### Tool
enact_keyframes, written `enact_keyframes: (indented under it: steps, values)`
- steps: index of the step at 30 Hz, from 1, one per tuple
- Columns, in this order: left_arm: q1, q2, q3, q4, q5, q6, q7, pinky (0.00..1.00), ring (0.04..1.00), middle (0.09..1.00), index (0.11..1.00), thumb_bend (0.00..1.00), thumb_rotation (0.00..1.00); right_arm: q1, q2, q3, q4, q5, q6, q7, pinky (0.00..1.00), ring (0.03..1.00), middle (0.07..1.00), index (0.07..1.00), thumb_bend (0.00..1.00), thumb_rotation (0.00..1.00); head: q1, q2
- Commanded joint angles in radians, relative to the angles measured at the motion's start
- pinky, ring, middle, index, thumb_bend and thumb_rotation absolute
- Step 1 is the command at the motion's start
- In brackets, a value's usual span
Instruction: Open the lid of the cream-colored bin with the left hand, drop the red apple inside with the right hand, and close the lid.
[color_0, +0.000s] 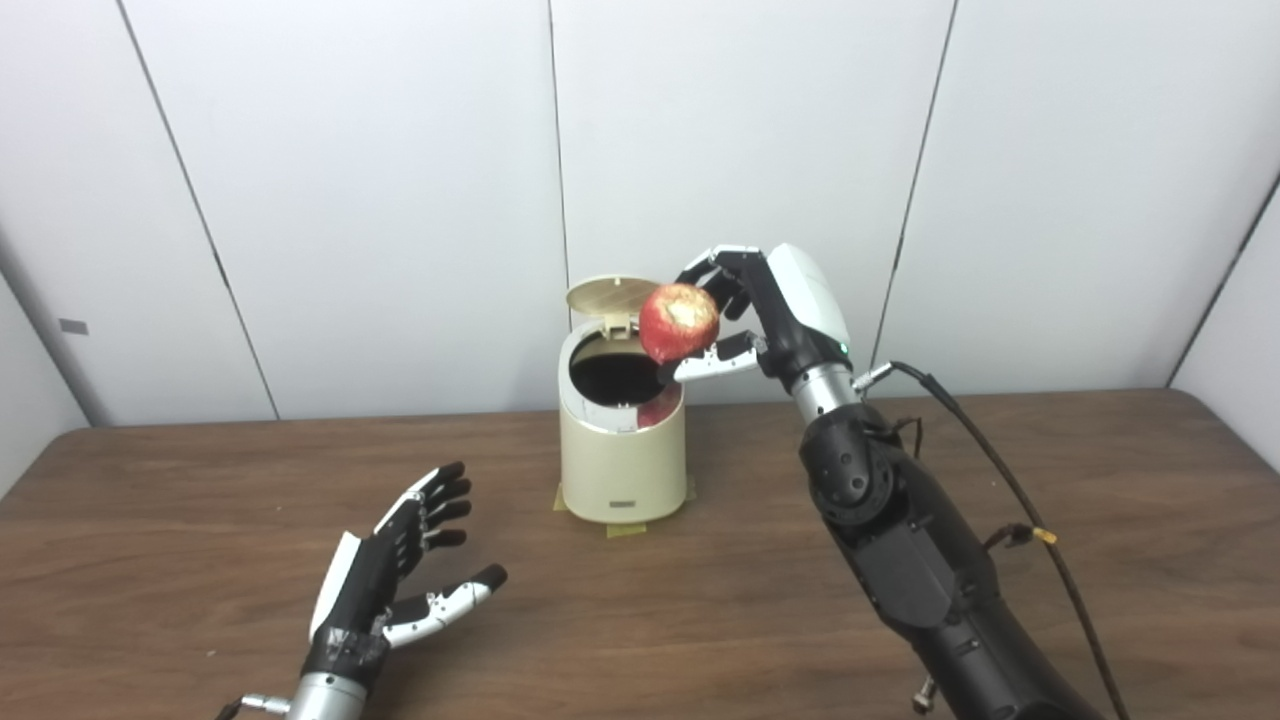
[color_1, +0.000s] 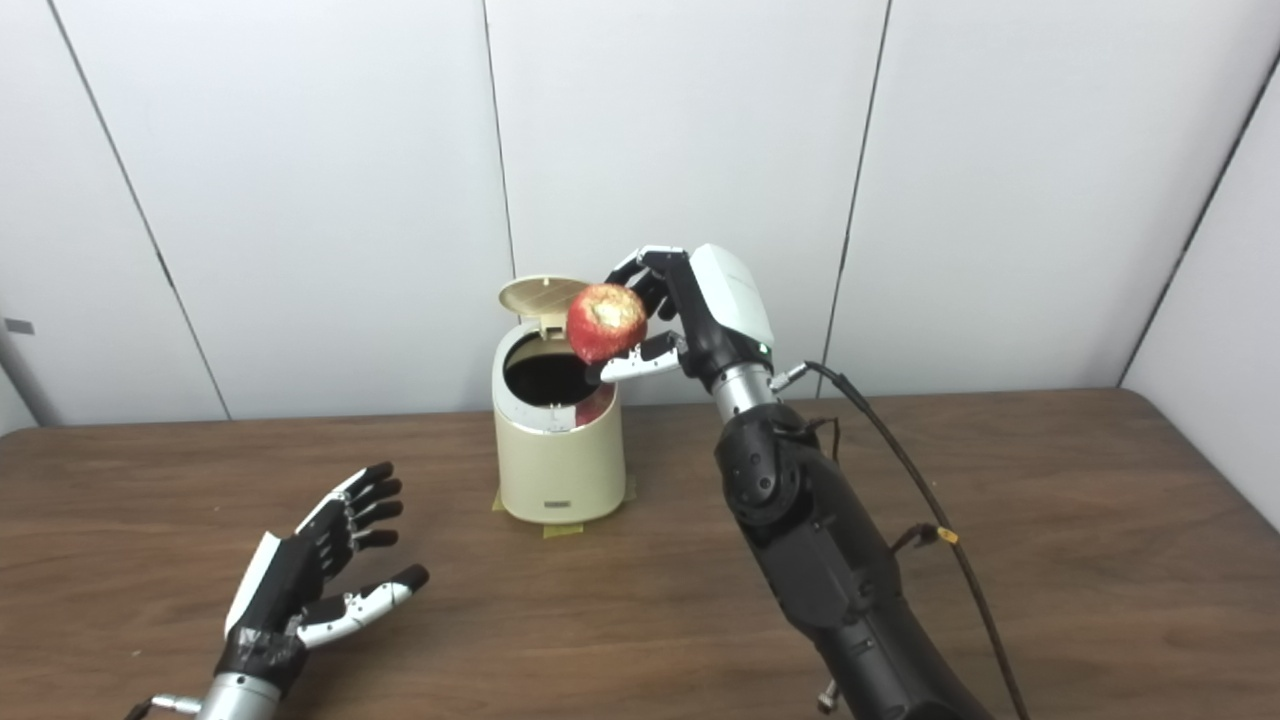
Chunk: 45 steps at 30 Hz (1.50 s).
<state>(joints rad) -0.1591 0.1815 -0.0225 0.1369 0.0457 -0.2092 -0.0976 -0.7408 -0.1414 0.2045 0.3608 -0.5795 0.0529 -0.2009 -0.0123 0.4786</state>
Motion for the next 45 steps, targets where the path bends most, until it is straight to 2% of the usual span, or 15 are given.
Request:
enact_keyframes:
  steps: [1,12,16,22,29,33,35,36,37,39,45]
  values:
    - [0.028,-0.031,-0.017,0.014,0.007,-0.023,0.005,0.77,0.840,0.875,0.895,0.66,0.05,-0.075,0.006,-0.002,-0.024,-0.003,-0.004,-0.004,0.50,0.522,0.450,0.504,0.53,0.01,0.000,0.001]
    - [0.011,-0.035,-0.032,0.034,0.043,-0.026,0.028,0.79,0.837,0.867,0.887,0.66,0.10,-0.074,0.062,0.025,0.025,-0.018,0.005,-0.015,0.48,0.526,0.460,0.493,0.53,0.01,-0.012,0.005]
    - [0.006,-0.044,-0.033,0.038,0.047,-0.022,0.034,0.79,0.840,0.866,0.885,0.67,0.10,-0.079,0.066,0.042,0.056,-0.032,-0.001,-0.021,0.45,0.512,0.466,0.489,0.53,0.01,-0.006,0.005]
    - [0.001,-0.047,-0.033,0.045,0.043,-0.027,0.035,0.80,0.844,0.868,0.877,0.66,0.11,-0.080,0.052,0.085,0.092,-0.084,-0.029,-0.053,0.42,0.496,0.469,0.485,0.53,0.01,0.002,0.005]
    - [0.001,-0.052,-0.032,0.045,0.043,-0.033,0.039,0.81,0.835,0.867,0.875,0.65,0.08,-0.072,0.045,0.091,0.086,-0.085,-0.030,-0.047,0.40,0.481,0.471,0.486,0.53,0.01,0.004,0.005]
    - [0.004,-0.051,-0.032,0.040,0.042,-0.036,0.039,0.78,0.830,0.865,0.877,0.65,0.08,-0.068,0.034,0.096,0.091,-0.073,-0.063,-0.039,0.42,0.493,0.455,0.528,0.52,0.01,0.006,0.007]
    - [0.005,-0.050,-0.032,0.040,0.043,-0.034,0.038,0.79,0.833,0.866,0.878,0.65,0.09,-0.066,0.029,0.104,0.085,-0.084,-0.049,-0.029,0.45,0.534,0.468,0.526,0.52,0.01,0.005,0.007]
    - [0.005,-0.049,-0.031,0.041,0.042,-0.034,0.038,0.80,0.834,0.866,0.877,0.65,0.09,-0.064,0.029,0.106,0.079,-0.085,-0.035,-0.023,0.47,0.560,0.542,0.513,0.52,0.08,0.005,0.006]
    - [0.005,-0.048,-0.031,0.041,0.042,-0.034,0.037,0.80,0.836,0.867,0.877,0.65,0.09,-0.063,0.030,0.106,0.073,-0.087,-0.022,-0.019,0.49,0.594,0.614,0.628,0.70,0.17,0.004,0.006]
    - [0.004,-0.047,-0.030,0.044,0.040,-0.037,0.036,0.80,0.836,0.867,0.877,0.65,0.10,-0.061,0.032,0.106,0.069,-0.087,-0.012,-0.015,0.51,0.628,0.684,0.704,0.80,0.22,0.003,0.006]
    - [0.003,-0.044,-0.029,0.050,0.038,-0.038,0.034,0.80,0.834,0.866,0.875,0.66,0.10,-0.053,0.037,0.108,0.056,-0.086,0.004,0.004,0.53,0.652,0.721,0.740,0.84,0.22,0.001,0.005]
